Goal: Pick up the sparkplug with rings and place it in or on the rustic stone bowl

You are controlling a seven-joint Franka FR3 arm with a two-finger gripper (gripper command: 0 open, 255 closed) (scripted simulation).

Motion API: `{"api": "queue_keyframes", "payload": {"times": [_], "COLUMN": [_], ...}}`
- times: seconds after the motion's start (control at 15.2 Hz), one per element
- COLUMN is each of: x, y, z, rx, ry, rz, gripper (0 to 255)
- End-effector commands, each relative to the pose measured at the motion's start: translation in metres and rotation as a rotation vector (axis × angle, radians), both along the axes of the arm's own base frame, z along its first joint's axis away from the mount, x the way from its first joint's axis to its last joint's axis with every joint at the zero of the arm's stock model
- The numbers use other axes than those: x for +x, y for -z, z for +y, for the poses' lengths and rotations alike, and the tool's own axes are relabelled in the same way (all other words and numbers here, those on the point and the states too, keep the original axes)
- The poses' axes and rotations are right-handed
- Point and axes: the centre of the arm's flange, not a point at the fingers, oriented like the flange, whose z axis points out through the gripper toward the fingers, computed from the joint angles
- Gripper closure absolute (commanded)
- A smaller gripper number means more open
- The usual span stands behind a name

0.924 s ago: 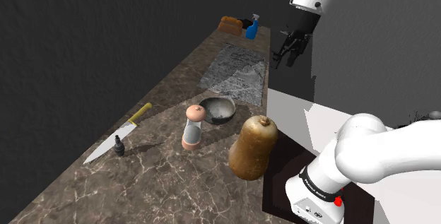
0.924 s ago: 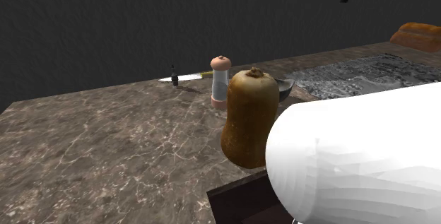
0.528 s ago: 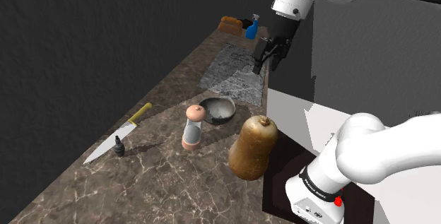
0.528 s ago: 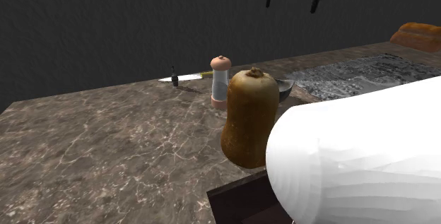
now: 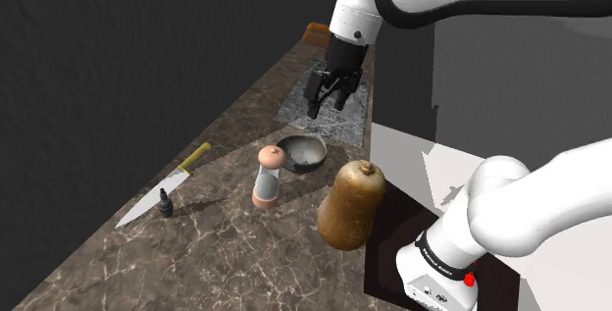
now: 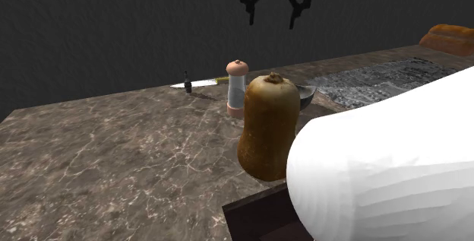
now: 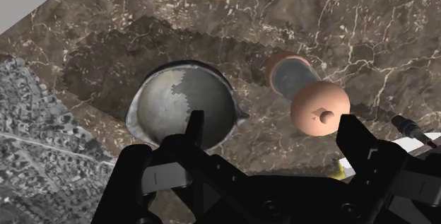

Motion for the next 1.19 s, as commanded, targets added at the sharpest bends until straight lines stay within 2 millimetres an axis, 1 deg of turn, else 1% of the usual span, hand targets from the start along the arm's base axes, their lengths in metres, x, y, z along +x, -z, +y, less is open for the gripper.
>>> {"api": "queue_keyframes", "payload": {"times": [0.0,0.59,1.12], "x": [0.012,0.063,0.104], "y": [0.014,0.067,0.114], "z": [0.024,0.120,0.207], "rx": [-0.004,-0.031,-0.056], "ry": [-0.015,-0.080,-0.138], "rz": [-0.007,-0.034,-0.057], "gripper": [0,0,0]}}
